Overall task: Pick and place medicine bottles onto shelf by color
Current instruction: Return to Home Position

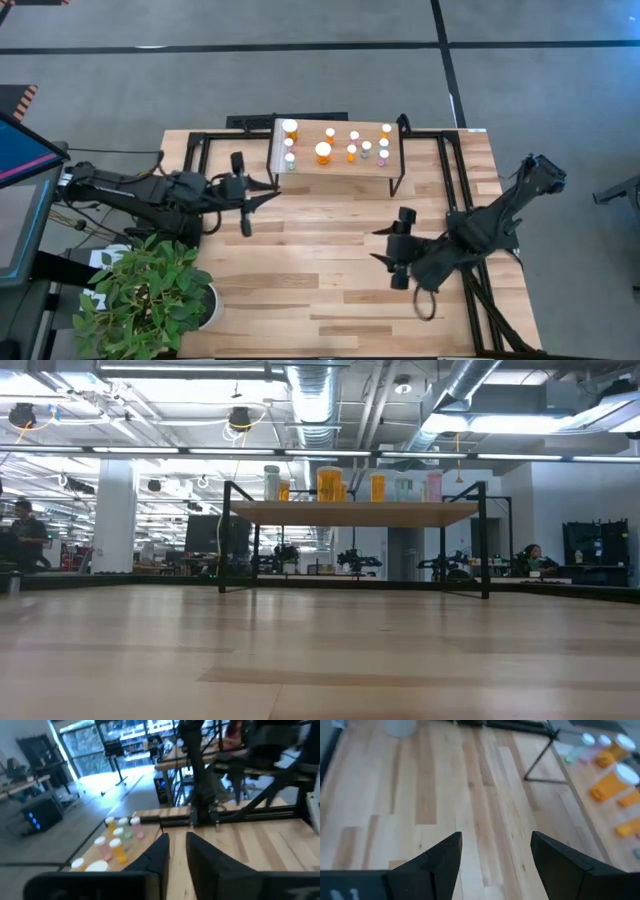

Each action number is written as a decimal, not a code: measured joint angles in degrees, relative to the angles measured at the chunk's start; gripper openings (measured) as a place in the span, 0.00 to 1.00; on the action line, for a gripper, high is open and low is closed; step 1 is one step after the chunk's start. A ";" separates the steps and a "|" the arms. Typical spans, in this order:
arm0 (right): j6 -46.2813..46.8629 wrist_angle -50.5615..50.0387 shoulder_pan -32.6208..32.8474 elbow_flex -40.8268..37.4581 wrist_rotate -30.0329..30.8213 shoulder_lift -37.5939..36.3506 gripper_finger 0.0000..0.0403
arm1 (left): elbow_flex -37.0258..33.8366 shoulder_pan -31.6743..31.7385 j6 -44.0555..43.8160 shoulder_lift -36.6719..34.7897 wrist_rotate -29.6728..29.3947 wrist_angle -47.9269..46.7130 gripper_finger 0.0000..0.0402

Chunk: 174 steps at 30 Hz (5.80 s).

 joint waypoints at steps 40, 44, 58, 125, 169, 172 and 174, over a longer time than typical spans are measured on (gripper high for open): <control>-33.69 43.58 -20.74 -54.93 -32.84 -71.35 0.65 | -36.84 -3.70 -0.10 -51.04 5.73 10.26 0.01; -33.11 43.67 -21.04 -57.80 -32.81 -76.63 0.65 | -39.38 -3.70 -0.92 -53.30 6.23 10.37 0.01; -31.22 43.66 -20.99 -60.47 -32.75 -79.14 0.65 | -43.93 -3.68 -6.88 -54.09 8.87 10.35 0.01; -22.94 43.45 -20.97 -60.52 -32.51 -79.01 0.65 | -35.74 -3.68 -10.29 -54.22 30.70 -1.42 0.01; -22.93 43.45 -20.98 -60.52 -32.53 -79.00 0.65 | -51.45 -3.68 -18.04 -53.17 21.05 6.16 0.01; -22.92 43.45 -20.97 -60.52 -32.53 -79.00 0.65 | -51.49 -3.68 -18.03 -53.17 21.03 6.15 0.01; -22.92 43.45 -20.97 -60.52 -32.53 -78.99 0.65 | -51.49 -3.68 -18.49 -53.17 21.03 6.17 0.01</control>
